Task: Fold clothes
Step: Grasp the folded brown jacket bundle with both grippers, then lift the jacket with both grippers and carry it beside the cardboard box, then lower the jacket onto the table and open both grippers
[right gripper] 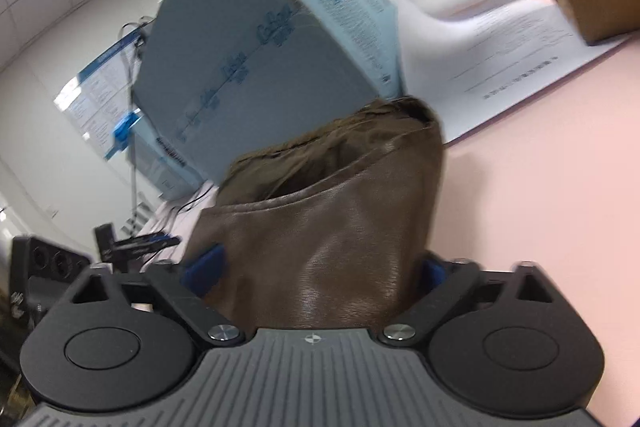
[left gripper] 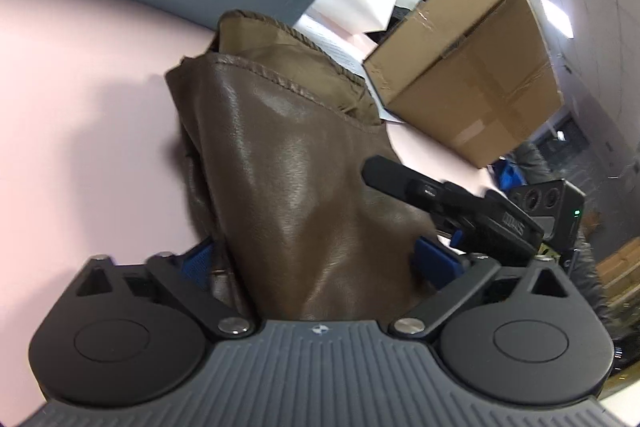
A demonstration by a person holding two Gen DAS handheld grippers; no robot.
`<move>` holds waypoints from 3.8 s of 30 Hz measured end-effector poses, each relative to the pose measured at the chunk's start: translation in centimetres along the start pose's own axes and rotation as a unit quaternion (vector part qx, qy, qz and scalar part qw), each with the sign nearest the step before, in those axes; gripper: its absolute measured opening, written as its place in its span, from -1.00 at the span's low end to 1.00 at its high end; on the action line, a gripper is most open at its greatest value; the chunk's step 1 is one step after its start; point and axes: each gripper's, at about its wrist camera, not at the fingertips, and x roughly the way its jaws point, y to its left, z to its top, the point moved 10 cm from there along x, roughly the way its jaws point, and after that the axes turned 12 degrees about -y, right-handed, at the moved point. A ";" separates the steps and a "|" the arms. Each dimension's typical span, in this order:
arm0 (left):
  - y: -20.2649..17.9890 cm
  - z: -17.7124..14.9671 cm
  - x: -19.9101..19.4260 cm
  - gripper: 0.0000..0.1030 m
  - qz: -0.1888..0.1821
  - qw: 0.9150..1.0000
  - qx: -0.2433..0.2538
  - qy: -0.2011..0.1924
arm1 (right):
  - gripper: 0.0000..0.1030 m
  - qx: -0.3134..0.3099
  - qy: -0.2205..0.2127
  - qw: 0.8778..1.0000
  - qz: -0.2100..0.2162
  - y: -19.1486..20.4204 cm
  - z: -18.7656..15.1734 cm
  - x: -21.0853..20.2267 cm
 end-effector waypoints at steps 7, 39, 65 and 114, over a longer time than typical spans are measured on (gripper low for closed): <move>-0.3 0.2 -0.2 -0.25 0.035 0.998 0.038 -0.028 | -0.53 0.019 -0.016 1.000 -0.019 -0.7 0.1 -0.1; -29.4 -3.2 9.1 -0.47 -0.082 0.955 0.277 -0.068 | -0.73 -0.040 -0.321 0.931 -0.167 -6.3 13.4 -28.5; -31.2 -8.7 23.8 -0.51 -0.075 0.955 0.287 -0.008 | -0.73 -0.016 -0.292 0.903 -0.316 -21.3 13.2 -27.2; -28.7 -0.5 17.7 0.58 0.045 0.907 0.409 -0.087 | -0.84 -0.397 -0.093 0.890 -0.205 -9.4 6.2 -20.7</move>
